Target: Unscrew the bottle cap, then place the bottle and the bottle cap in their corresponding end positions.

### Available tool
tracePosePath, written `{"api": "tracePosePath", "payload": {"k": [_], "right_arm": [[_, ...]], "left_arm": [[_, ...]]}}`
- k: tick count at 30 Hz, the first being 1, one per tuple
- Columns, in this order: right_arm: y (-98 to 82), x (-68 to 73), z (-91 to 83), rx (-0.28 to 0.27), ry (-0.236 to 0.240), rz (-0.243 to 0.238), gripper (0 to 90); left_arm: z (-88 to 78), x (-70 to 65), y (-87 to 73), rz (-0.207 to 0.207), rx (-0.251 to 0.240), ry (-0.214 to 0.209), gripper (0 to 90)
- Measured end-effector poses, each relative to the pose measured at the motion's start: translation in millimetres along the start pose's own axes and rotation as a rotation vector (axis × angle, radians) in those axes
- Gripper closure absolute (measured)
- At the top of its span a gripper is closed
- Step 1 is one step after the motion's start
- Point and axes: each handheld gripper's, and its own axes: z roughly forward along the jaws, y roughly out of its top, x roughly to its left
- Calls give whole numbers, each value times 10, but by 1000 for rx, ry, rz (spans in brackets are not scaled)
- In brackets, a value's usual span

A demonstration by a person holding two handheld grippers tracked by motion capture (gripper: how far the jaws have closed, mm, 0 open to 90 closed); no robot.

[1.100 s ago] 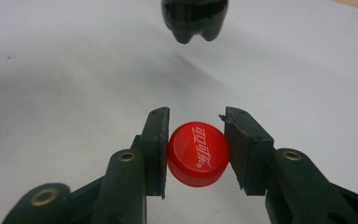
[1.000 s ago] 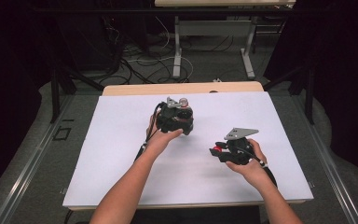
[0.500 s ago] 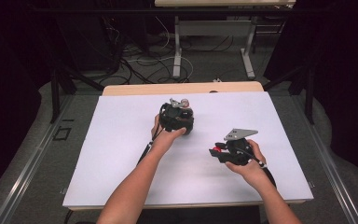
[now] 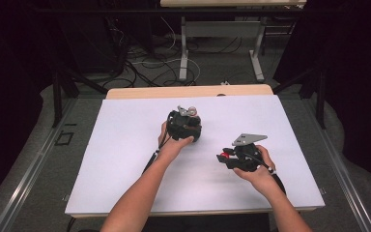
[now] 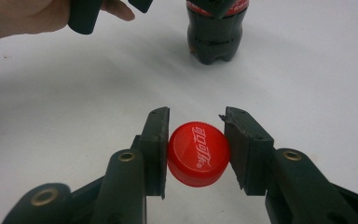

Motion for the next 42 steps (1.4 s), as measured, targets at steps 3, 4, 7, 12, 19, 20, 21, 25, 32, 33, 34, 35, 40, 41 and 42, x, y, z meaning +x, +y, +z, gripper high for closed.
{"api": "tracePosePath", "payload": {"k": [3,4,7,12,19,20,21,25,32,33,34,35,40,41,42], "right_arm": [[-2,13,8,4,6,-2,610],[-4,16,15,-3,3,1,610],[-4,14,22,3,9,0,610],[-12,19,38,-2,7,1,610],[5,63,138,22,25,-6,610],[19,74,155,40,32,-8,610],[25,86,182,30,34,-15,610],[63,131,257,23,40,-33,610],[127,189,334,40,63,-36,610],[127,201,365,18,64,-36,610],[134,214,376,25,67,-32,610],[142,224,388,35,70,-35,610],[180,278,471,39,88,-29,610],[191,288,483,42,87,-32,610],[202,297,499,42,90,-37,610]], "left_arm": [[2,6,4,-5,1,-6,290],[1,8,4,-9,2,-6,289],[-19,33,9,-36,-4,-30,273],[-98,59,12,-62,7,-61,169],[-260,111,-48,-91,7,-118,20],[-283,117,-65,-92,4,-114,8],[-308,125,-80,-90,8,-114,7],[-417,165,-139,-113,-2,-125,7],[-590,233,-219,-136,-24,-121,6],[-612,239,-235,-139,-29,-123,7],[-634,234,-252,-152,-29,-125,7],[-658,243,-274,-140,-31,-119,7],[-783,287,-376,-137,-32,-103,6],[-808,288,-396,-151,-36,-104,6],[-841,301,-417,-148,-35,-102,6]]}}
